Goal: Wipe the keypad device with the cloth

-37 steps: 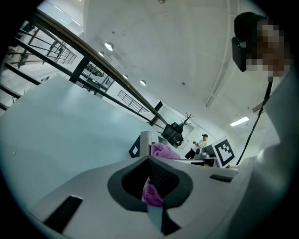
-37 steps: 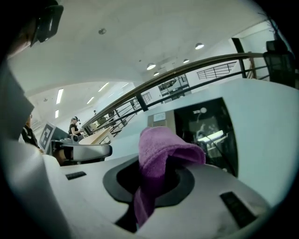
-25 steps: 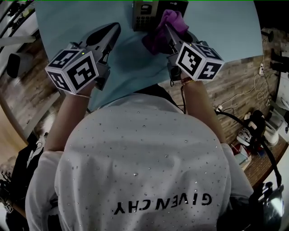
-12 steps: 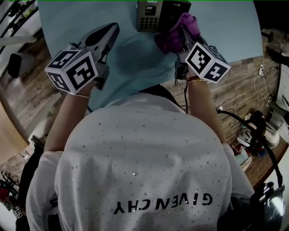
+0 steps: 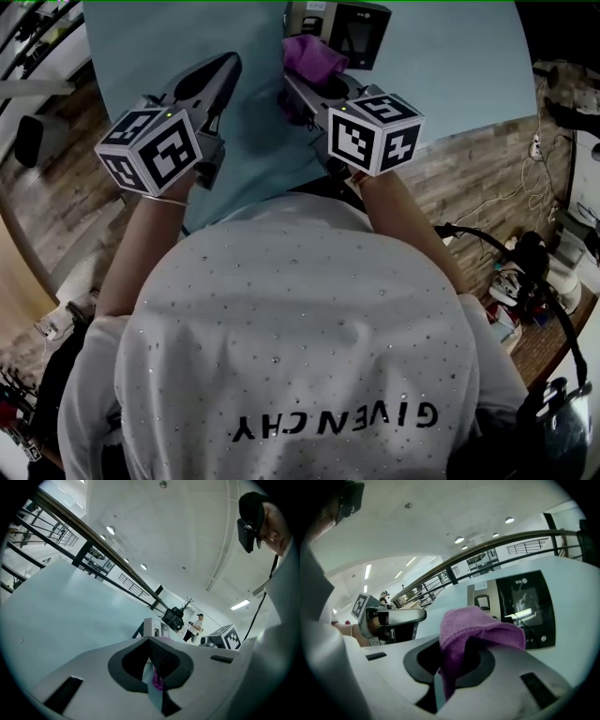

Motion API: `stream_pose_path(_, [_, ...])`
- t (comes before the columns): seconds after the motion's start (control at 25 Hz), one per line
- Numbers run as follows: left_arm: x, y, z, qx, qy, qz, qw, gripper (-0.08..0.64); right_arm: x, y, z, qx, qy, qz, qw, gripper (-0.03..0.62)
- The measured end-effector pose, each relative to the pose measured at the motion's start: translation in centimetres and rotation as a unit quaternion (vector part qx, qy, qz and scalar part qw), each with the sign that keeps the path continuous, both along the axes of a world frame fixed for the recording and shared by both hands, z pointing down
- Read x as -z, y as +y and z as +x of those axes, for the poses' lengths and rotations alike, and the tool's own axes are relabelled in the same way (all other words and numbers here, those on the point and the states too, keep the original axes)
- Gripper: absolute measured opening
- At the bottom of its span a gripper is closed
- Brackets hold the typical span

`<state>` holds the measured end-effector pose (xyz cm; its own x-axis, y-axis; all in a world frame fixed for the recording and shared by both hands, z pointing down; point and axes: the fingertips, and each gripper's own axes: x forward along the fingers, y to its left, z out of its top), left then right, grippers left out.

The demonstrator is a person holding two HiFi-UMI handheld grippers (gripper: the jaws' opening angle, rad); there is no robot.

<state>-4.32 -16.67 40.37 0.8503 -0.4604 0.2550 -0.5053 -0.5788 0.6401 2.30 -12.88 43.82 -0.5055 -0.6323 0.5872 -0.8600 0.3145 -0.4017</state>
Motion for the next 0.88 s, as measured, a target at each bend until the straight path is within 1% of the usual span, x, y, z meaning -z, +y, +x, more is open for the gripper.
stream_pose_path(0.12, [0.4, -0.4, -0.2, 0.011, 0.006, 0.002, 0.9999, 0.0, -1.1, 0.2, 0.4, -0.017, -0.023, -0.049, 0.998, 0.046])
stream_pose_path(0.2, [0.7, -0.6, -0.3, 0.016, 0.006, 0.004, 0.9998, 0.0, -1.4, 0.0, 1.7, -0.039, -0.029, -0.064, 0.997, 0.046])
stream_pose_path(0.32, [1.0, -0.3, -1.2, 0.021, -0.002, 0.013, 0.9997, 0.0, -1.5, 0.0, 3.6, -0.062, -0.012, -0.06, 0.996, 0.046])
stream_pose_path(0.44, [0.9, -0.1, -1.9, 0.024, -0.003, 0.012, 0.9996, 0.0, -1.8, 0.2, 5.5, -0.09, 0.004, -0.057, 0.994, 0.046])
stream_pose_path(0.56, [1.2, -0.1, -1.8, 0.022, -0.004, 0.015, 0.9996, 0.0, -1.7, 0.0, 8.0, -0.118, 0.016, -0.055, 0.991, 0.046])
stream_pose_path(0.72, [2.6, 0.3, -1.6, 0.022, -0.016, 0.026, 0.9993, 0.0, -0.4, 0.5, 11.1, -0.149, 0.031, -0.051, 0.987, 0.046])
stream_pose_path(0.88, [2.0, 0.6, -3.3, 0.034, -0.012, 0.025, 0.999, 0.0, -0.6, 0.9, 12.8, -0.179, 0.05, -0.05, 0.981, 0.046])
